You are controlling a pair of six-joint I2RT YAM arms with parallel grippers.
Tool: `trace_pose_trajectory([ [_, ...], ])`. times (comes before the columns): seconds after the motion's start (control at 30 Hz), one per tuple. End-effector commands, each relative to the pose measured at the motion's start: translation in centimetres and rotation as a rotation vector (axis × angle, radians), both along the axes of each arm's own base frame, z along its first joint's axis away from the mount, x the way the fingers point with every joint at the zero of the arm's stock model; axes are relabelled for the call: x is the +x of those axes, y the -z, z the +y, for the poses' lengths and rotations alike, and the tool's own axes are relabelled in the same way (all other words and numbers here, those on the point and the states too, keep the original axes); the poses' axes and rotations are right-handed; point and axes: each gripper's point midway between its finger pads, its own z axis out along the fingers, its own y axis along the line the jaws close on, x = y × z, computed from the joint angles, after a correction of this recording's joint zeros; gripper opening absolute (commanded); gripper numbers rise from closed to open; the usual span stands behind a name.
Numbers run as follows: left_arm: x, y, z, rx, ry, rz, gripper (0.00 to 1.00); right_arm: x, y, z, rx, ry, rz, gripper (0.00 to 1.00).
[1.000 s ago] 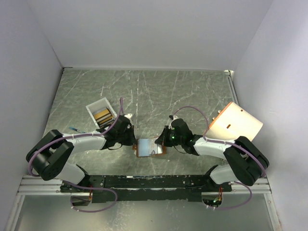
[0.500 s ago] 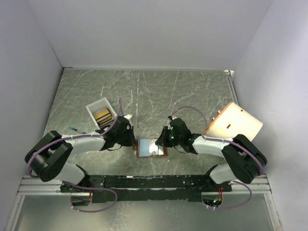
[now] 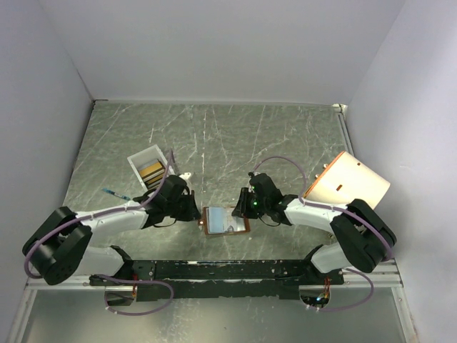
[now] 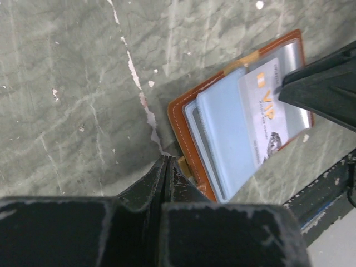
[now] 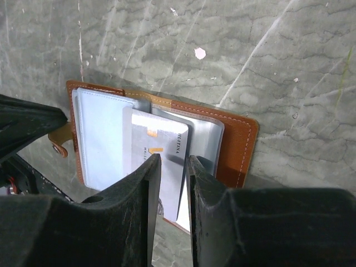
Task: Put the credit cards into the card holder
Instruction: Insert the credit card into the card holder.
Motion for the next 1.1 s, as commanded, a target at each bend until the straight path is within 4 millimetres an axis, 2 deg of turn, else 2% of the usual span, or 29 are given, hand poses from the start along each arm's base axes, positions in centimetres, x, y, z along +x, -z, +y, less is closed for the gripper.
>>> trace_pose_trajectory([
  [0.0,-0.8,-1.6,-0.4,-0.048,0.013,0.013,0.09,0.0,0.0,-0.8,-0.050,-0.003,-0.005,0.26],
  [0.23,-1.0,-3.5,-0.7,-0.095,0.010,-0.008,0.16,-0.3,-0.1,-0.3,-0.026,-0.016,0.005,0.28],
  [0.4,-1.2,-4.3,-1.8,-0.171,0.042,-0.022,0.29,-0.5,0.0,0.1,-0.011,-0.022,0.011,0.32],
  [0.47,-1.4,-4.2,-2.3,-0.196,0.064,-0.015,0.32,-0.5,0.1,0.3,-0.005,-0.024,0.014,0.32],
  [0.8,-2.1,-1.6,-2.1,-0.167,0.073,0.035,0.31,-0.8,-0.5,1.5,0.046,-0.053,-0.001,0.30],
  [1.07,-2.0,-0.3,-2.1,-0.139,0.085,0.041,0.22,-1.0,-0.4,2.0,0.069,-0.080,-0.005,0.31],
])
